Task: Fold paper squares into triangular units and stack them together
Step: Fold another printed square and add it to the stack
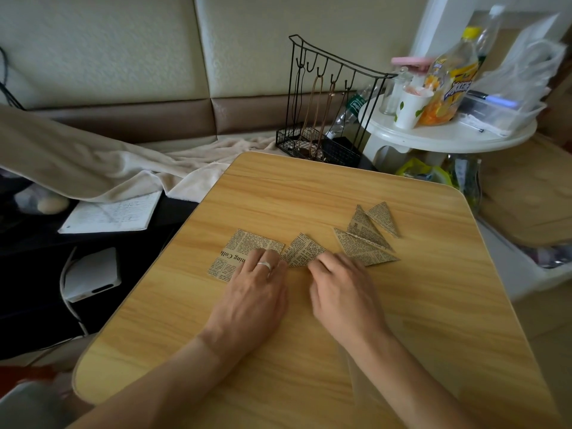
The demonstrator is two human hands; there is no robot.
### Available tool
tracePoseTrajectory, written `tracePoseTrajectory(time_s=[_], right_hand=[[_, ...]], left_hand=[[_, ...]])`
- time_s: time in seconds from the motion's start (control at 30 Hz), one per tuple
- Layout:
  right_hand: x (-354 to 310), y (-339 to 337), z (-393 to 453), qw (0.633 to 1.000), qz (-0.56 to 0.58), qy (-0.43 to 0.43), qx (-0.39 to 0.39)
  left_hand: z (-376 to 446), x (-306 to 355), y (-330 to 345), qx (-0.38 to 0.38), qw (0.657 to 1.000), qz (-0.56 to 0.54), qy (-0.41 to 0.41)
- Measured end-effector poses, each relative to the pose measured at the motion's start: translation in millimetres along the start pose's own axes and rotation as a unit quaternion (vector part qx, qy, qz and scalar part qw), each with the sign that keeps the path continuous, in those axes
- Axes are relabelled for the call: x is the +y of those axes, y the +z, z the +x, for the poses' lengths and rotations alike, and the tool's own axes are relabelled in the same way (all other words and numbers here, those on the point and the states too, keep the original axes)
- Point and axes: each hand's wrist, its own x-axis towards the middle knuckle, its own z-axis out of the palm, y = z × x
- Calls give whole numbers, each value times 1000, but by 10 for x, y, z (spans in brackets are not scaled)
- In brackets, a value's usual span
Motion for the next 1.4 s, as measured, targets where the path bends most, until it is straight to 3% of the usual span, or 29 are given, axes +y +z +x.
tracePoseTrajectory(time_s=[0.2, 0.67, 0.93, 1.1, 1.4], right_hand=[[0, 65, 7, 996, 48, -72, -17], [96, 38, -31, 999, 37, -6, 15], [262, 54, -112, 998, 24, 26, 57], [200, 30, -103, 998, -17, 52, 28], [-114, 70, -21, 996, 55, -71, -18]], left_hand=[[-2, 0, 48, 6, 1000, -22, -1], [-85, -41, 104, 71, 997, -18, 9], [-107, -17, 74, 61, 998, 12, -7], [-117, -12, 87, 58, 998, 11, -10], [-128, -37, 120, 68, 997, -14, -15]])
